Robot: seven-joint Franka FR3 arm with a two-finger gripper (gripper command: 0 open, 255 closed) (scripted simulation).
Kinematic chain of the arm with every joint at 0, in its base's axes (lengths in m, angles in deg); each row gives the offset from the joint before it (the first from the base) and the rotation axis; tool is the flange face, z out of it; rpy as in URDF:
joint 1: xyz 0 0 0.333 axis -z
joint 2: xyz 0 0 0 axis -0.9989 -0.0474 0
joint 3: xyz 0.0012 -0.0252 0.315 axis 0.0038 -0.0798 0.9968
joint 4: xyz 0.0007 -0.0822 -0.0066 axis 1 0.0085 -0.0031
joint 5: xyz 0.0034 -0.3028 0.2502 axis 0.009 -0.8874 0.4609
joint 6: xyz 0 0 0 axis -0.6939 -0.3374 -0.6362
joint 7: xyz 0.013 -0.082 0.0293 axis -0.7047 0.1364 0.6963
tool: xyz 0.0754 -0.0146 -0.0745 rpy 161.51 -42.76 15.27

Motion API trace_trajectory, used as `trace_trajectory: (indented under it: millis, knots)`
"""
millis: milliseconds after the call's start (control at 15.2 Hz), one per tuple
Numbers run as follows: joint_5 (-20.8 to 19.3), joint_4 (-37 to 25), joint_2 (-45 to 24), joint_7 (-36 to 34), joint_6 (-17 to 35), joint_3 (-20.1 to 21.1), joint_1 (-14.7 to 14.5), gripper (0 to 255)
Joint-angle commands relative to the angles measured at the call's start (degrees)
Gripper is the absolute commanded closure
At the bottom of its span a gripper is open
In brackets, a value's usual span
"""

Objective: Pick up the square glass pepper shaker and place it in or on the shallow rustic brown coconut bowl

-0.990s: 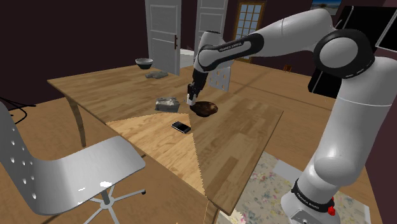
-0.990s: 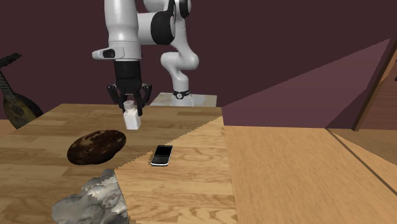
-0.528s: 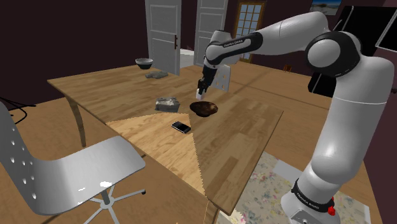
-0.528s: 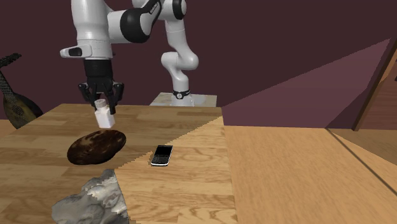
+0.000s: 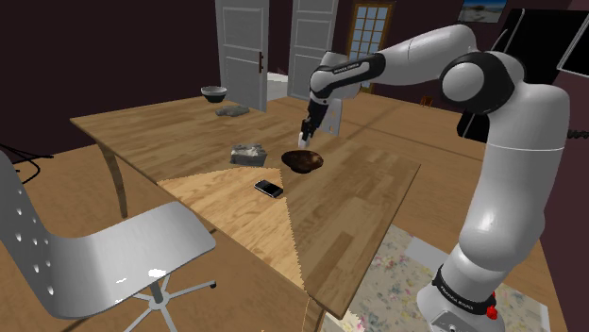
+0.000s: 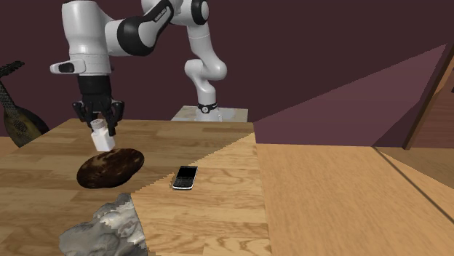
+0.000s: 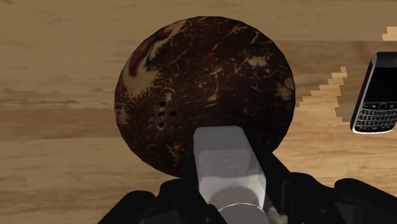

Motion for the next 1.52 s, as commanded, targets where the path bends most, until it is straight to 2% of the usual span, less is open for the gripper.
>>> trace_trajectory:
  millis: [0, 594, 1056, 1122, 1452]
  knots:
    - [0.1, 0.9, -0.5, 0.2, 1.4, 0.0, 0.0, 255]
    - [0.7, 4.4, -3.1, 1.0, 7.5, 0.2, 0.1, 255]
    - [0.7, 4.4, -3.1, 1.0, 7.5, 0.2, 0.1, 255]
    - [0.7, 4.4, -3.1, 1.0, 7.5, 0.2, 0.1, 0]
    - [0.7, 4.4, -3.1, 1.0, 7.5, 0.2, 0.1, 0]
